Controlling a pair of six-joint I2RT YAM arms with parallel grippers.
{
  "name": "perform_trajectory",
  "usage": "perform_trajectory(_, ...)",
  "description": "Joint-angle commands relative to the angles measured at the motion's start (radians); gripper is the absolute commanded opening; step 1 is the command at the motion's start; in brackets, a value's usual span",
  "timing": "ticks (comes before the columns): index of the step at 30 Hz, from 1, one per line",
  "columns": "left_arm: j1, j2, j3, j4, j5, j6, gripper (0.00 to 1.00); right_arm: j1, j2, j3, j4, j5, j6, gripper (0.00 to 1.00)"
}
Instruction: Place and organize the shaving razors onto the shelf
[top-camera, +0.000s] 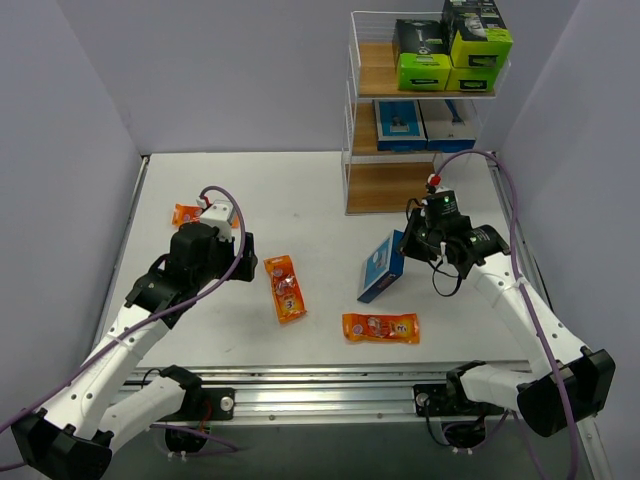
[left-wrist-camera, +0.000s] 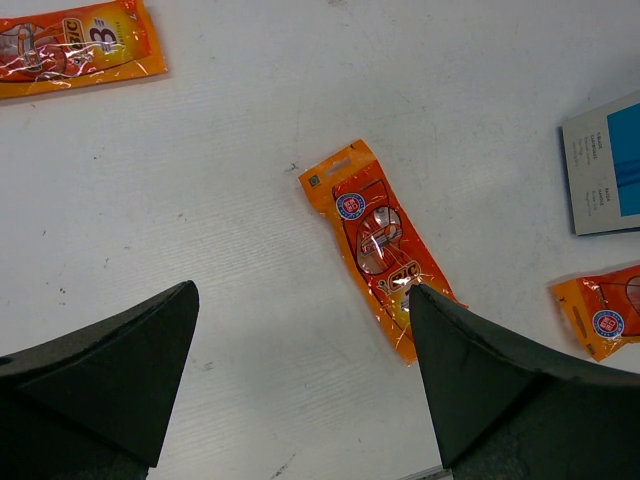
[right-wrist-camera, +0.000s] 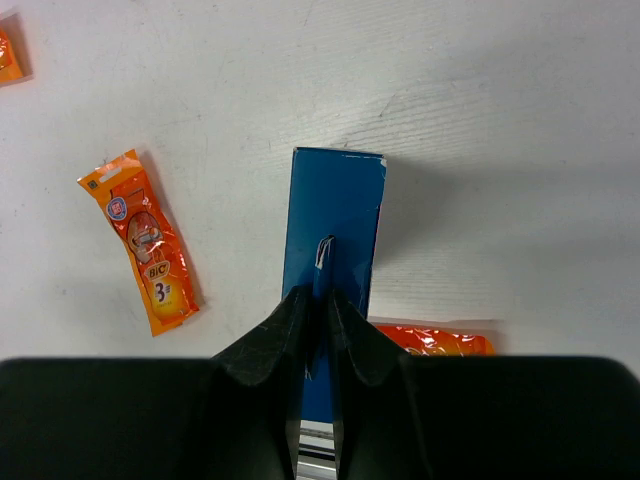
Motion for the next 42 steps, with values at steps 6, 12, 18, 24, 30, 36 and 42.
perform_trajectory(6, -0.002, -0.023, 0.045, 0.014, 0.009, 0.010, 0.95, 0.012, 0.028, -0.043, -0.025, -0.003, -0.019, 0.01)
perform_trajectory(12, -0.002, -0.021, 0.044, 0.014, 0.007, 0.010, 0.95, 0.012, 0.017, -0.023, -0.017, -0.014, -0.016, 0.00)
perform_trajectory(18, -0.002, -0.021, 0.045, 0.014, 0.004, 0.011, 0.95, 0.009, -0.041, 0.009, 0.041, 0.000, 0.049, 0.00)
perform_trajectory(24, -0.002, -0.020, 0.044, 0.014, 0.003, 0.010, 0.95, -0.001, -0.118, -0.012, 0.148, 0.006, 0.175, 0.00)
perform_trajectory(30, -0.002, -0.021, 0.044, 0.014, 0.001, 0.010, 0.95, -0.016, -0.181, -0.061, 0.265, -0.009, 0.267, 0.00)
perform_trajectory(36, -0.002, -0.020, 0.042, 0.016, 0.007, 0.008, 0.95, -0.040, -0.255, -0.084, 0.367, 0.004, 0.370, 0.00)
perform_trajectory(42, -0.003, 0.005, 0.062, 0.025, 0.062, -0.097, 0.94, -0.047, -0.284, -0.084, 0.443, 0.012, 0.424, 0.00)
